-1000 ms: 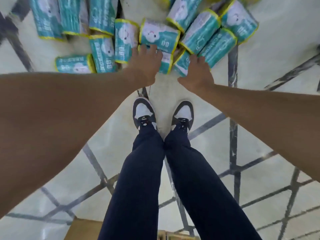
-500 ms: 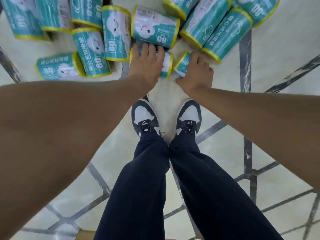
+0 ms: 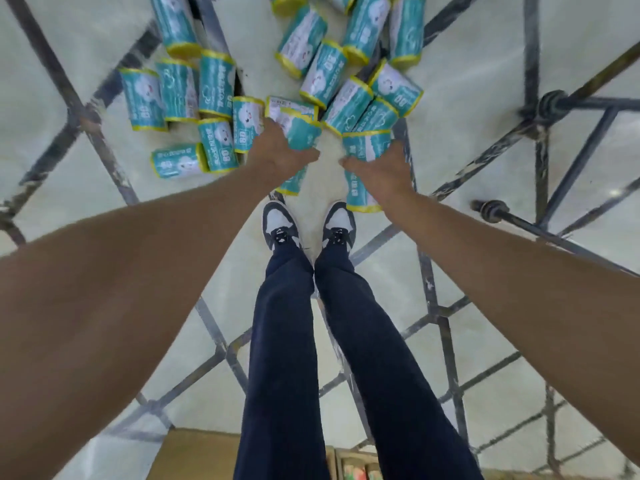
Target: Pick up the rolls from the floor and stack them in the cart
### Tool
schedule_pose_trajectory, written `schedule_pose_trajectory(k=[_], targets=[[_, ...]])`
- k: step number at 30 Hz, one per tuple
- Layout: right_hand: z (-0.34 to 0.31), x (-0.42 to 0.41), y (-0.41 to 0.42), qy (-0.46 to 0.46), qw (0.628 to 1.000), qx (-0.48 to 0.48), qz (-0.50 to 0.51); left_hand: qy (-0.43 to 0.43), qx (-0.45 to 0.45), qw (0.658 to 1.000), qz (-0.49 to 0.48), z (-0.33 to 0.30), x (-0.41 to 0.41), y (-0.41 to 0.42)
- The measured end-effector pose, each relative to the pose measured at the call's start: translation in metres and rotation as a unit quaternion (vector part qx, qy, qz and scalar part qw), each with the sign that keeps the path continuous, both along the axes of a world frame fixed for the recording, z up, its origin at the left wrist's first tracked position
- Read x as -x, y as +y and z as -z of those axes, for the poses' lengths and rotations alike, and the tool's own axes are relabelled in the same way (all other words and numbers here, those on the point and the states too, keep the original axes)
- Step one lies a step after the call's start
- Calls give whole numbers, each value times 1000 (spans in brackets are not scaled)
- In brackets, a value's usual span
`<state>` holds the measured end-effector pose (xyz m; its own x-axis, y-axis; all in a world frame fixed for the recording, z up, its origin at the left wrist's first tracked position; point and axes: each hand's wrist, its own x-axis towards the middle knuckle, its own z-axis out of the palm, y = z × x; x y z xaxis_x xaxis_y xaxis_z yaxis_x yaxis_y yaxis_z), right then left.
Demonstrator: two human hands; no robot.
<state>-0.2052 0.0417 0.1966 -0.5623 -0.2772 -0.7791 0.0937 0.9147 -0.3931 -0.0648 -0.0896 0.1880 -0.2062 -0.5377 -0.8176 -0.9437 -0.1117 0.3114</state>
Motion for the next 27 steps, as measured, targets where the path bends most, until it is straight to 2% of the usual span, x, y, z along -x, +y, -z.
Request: schedule_pose_trajectory(k=[3,7,12,18,22,27], targets=[[-128,14,2,-7,997,50,64,16,0,997,-77,-119,4,4],[-284,34,23,-11,993,83,83,64,25,987,-142,-275,10,29],[-435,57,72,-4,979,149,139,117,54,976,-175,-429,18,90],[-534,66,173,11,969,200,146,185,60,966,-170,-531,39,196],[-587,65,262,22,962,215,166,237,18,954,-181,-568,46,273],[-623,87,361,16,955,223,192,281,1,947,-158,-603,81,356]])
